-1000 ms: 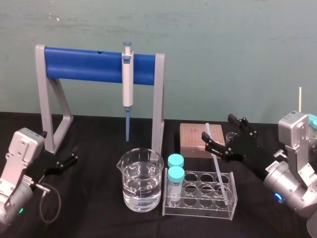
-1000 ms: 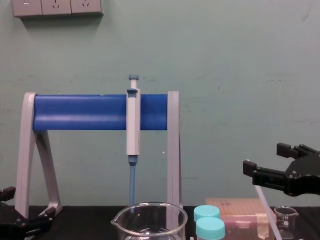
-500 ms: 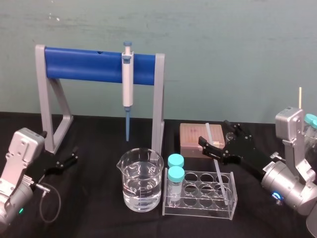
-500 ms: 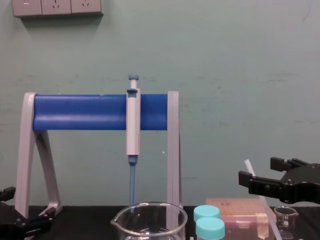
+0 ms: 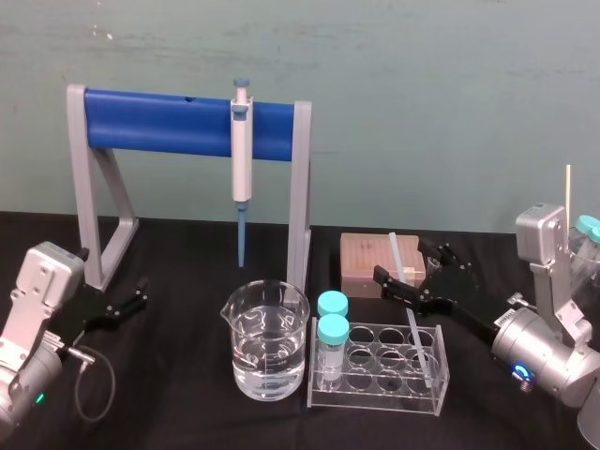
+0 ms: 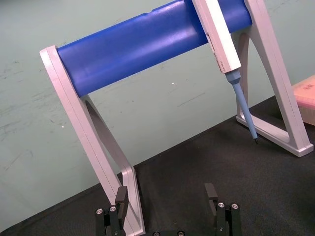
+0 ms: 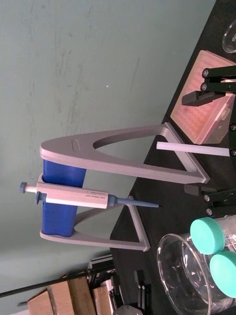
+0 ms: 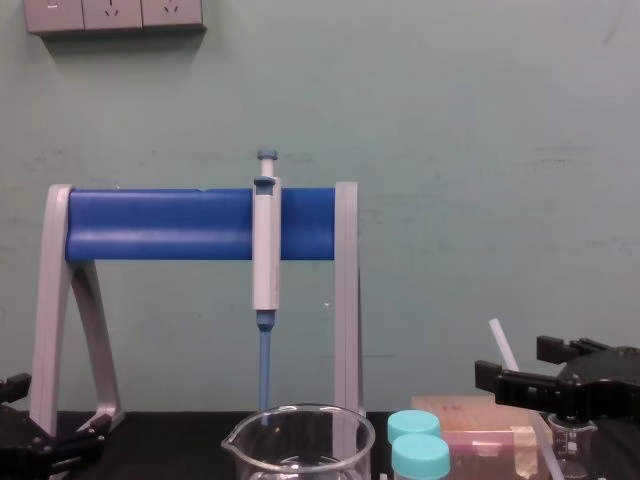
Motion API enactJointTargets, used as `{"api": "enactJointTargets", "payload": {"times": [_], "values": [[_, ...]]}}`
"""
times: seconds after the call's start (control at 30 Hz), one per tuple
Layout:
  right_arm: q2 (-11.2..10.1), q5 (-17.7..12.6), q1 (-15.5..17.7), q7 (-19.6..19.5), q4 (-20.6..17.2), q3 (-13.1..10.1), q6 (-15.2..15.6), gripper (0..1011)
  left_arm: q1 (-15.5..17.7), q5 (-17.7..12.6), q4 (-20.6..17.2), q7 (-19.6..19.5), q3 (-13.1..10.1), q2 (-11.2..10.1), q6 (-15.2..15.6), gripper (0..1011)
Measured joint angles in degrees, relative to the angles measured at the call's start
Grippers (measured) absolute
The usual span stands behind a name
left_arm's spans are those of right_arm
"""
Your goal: Pick up the stirring rod with one hand, then place it down.
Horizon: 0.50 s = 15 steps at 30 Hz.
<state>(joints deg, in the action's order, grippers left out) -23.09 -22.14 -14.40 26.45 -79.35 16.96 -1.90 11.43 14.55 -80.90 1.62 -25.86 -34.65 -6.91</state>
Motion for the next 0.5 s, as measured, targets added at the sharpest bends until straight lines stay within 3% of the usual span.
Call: {"api": "enactJointTargets", "payload": {"times": [0.5], "values": [[-0.1, -0.4, -0.3, -0.1, 0.4, 0.2, 0.3, 1000, 0.0, 0.0, 0.0, 0.0, 0.0, 0.0, 0.0, 1000]]}}
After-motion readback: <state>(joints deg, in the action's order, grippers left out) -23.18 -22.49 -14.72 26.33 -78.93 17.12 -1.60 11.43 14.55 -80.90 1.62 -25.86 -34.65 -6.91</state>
